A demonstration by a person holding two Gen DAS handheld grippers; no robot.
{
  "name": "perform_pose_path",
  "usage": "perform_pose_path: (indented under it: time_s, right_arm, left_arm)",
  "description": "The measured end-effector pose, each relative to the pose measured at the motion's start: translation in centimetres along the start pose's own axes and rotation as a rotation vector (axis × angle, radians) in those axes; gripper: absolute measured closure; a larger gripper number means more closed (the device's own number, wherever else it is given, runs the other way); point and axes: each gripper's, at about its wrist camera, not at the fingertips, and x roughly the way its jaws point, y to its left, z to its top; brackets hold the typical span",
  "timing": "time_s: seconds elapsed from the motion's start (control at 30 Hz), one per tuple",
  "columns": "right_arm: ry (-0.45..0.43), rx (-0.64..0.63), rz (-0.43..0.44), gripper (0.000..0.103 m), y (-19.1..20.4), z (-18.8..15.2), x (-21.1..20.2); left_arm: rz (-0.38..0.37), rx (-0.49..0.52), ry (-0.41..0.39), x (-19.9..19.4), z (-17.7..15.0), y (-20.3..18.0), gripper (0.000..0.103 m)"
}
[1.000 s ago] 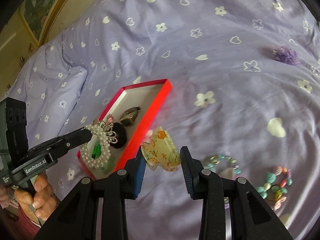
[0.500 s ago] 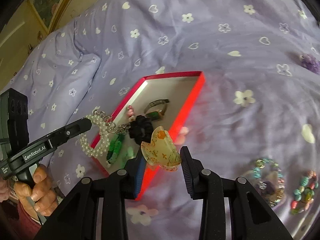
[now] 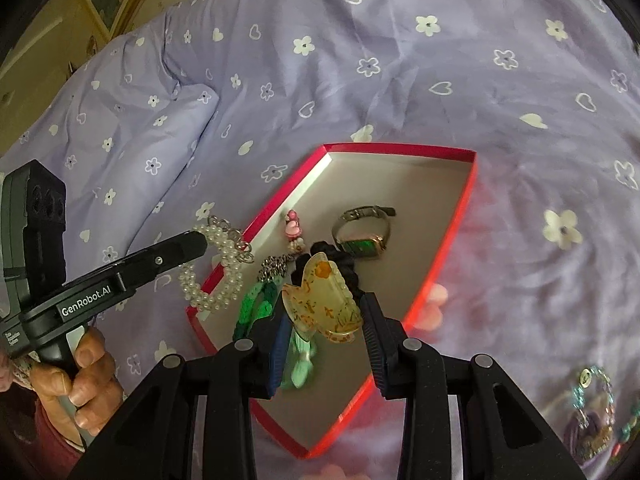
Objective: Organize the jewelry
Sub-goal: 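Carry the pearl bracelet and butterfly clip over the red box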
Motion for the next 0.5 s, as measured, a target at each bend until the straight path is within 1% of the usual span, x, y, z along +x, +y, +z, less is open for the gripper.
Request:
perform_pose_path:
  time_s: [0.2,0.33,0.5]
  right_arm:
    - [0.032,-0.019,-0.03,0.069,0.2,0.8,2.5]
    - [0.059,-0.04,-0.053,0.068,0.3,1.1,4.0]
    - [0.086,-0.059,-0.068,0.069,0.1,0.8,5.4]
  left_arm:
    - [-0.006,-0.016,0.003,1.7,0.9,0.9,0.092]
    - [0.021,-0.047,0.042,3.8,0.7,2.3,0.092]
    - [0.06,-0.054,0.068,4.9,-0.4,3.4,0.092]
